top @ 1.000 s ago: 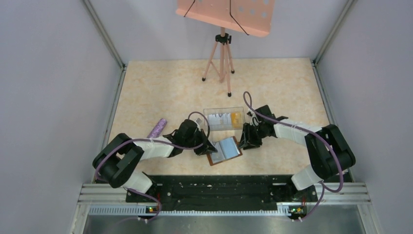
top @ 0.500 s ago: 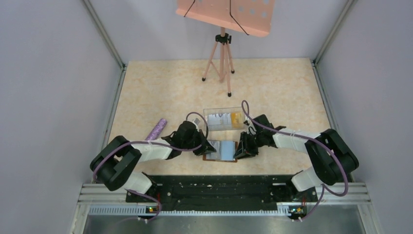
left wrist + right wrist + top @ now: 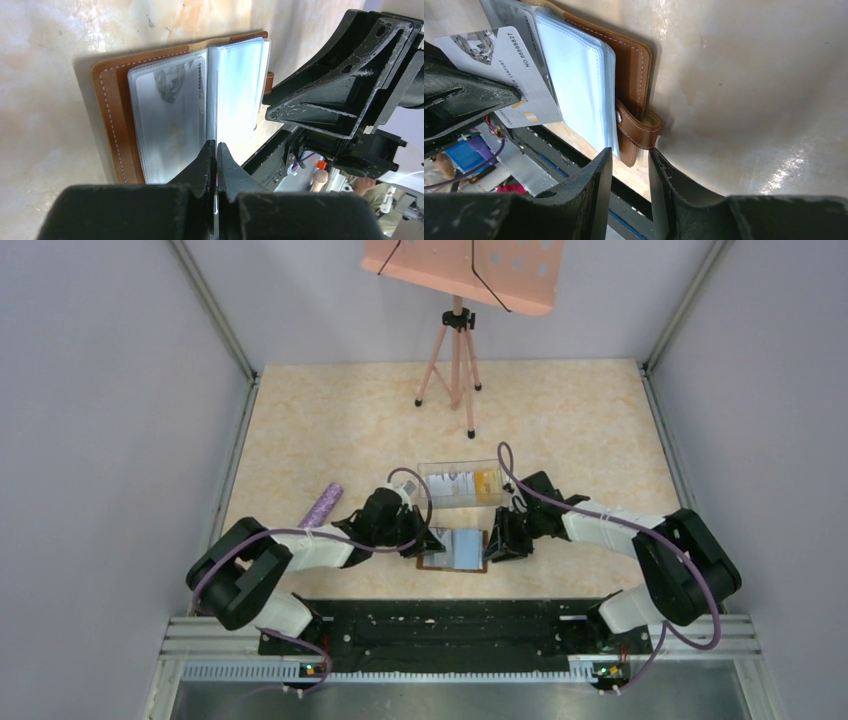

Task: Put the credit cards into the card holder
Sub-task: Insert the credit card into the card holder.

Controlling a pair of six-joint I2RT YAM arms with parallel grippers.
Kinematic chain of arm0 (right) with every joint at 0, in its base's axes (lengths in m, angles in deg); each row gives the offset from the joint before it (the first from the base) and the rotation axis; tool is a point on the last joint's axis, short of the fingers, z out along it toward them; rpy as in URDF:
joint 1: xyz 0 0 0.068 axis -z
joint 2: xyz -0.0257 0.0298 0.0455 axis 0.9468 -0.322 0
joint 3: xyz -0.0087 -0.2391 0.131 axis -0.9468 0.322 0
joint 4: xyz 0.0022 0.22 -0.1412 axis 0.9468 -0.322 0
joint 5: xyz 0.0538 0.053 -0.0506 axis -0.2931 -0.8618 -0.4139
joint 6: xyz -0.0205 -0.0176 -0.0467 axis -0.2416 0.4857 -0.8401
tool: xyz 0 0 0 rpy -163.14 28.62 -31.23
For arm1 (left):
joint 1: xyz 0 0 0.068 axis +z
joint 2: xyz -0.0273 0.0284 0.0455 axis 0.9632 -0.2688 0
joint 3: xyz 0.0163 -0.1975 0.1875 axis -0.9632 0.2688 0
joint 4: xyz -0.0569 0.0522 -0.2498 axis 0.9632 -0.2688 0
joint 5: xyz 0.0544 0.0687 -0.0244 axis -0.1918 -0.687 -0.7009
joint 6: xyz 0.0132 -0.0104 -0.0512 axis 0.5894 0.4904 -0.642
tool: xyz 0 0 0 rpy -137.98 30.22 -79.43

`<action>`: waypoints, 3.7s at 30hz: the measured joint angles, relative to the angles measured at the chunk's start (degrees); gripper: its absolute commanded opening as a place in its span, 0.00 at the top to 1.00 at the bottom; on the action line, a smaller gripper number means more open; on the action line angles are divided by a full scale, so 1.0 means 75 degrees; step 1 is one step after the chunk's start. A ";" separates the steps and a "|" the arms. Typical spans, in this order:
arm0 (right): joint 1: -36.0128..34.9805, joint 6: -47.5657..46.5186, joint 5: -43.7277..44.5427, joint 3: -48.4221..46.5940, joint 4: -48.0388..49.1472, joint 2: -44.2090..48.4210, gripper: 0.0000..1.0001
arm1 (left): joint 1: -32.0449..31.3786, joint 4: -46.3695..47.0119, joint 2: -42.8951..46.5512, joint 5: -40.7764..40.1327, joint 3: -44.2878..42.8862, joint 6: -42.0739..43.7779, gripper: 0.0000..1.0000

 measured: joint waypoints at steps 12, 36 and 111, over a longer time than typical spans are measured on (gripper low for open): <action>0.0000 -0.0012 -0.0128 -0.0067 0.0050 -0.0297 0.70 | 0.0000 -0.0108 -0.0807 0.0385 -0.0653 0.0527 1.00; 0.0000 -0.0044 -0.0219 -0.0111 0.0085 -0.0414 0.76 | -0.0061 -0.0047 -0.0656 0.0289 -0.0405 -0.0204 1.00; 0.0000 -0.0140 -0.0545 -0.0195 0.0335 -0.0583 0.74 | -0.0979 -0.2908 -0.1696 0.0280 -0.2707 0.1151 0.51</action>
